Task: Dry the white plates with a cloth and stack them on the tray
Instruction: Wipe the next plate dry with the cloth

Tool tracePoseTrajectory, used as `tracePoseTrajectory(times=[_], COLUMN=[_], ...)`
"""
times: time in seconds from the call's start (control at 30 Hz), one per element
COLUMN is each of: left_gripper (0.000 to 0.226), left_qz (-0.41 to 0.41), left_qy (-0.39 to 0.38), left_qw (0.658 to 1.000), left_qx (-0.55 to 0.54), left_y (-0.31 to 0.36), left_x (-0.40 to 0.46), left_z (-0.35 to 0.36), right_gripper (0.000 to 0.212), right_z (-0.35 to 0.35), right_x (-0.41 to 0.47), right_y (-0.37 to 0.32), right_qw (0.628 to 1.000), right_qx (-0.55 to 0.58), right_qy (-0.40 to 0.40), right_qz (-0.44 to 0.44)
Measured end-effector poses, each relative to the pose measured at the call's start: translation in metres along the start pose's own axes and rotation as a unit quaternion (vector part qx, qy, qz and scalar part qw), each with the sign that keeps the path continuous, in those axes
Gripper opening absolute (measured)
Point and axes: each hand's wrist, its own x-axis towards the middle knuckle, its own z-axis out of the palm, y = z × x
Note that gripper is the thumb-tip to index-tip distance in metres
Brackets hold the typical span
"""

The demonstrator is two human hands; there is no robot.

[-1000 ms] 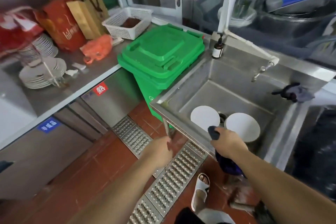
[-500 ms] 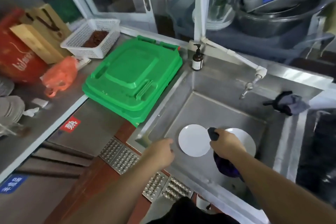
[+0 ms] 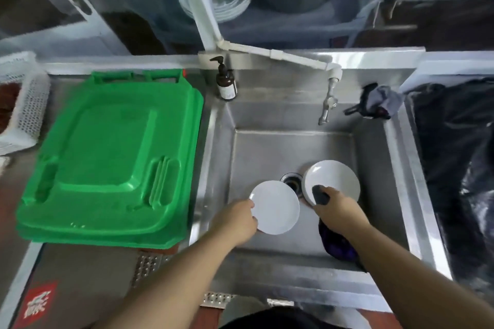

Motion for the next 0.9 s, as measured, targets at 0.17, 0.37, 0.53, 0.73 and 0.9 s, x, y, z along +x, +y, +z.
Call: tracePoseTrajectory(times=[0.17, 0.37, 0.53, 0.73, 0.9], left_gripper=[0.043, 0.038, 0.035, 0.039, 0.031], left_qz=[-0.003, -0.015, -0.044, -0.113, -0.161], left_qy=[-0.045, -0.075, -0.078, -0.051, -0.035], left_qw=[0.999, 0.997, 0.995, 0.992, 0.986], left_qx=[0.014, 0.019, 0.033, -0.015, -0.036], left_y=[-0.012, -0.013, -0.016, -0.034, -0.045], left_x=[0.034, 0.073, 0.114, 0.160, 0.195], left_z=[0.017, 0.052, 0.088, 0.130, 0.152], right_gripper=[0.046, 0.024, 0.009, 0.030, 0.032], right_z=[0.024, 0.049, 0.078, 0.108, 0.127], right_x=[0.015, 0.053, 0.093, 0.135, 0.161], right_y=[0.012, 0.034, 0.059, 0.090, 0.110], right_qw=[0.999, 0.999, 0.998, 0.996, 0.996], right_qx=[0.004, 0.012, 0.014, 0.010, 0.000], right_qy=[-0.007, -0.015, -0.027, -0.041, -0.039], right_qz=[0.038, 0.051, 0.057, 0.082, 0.085])
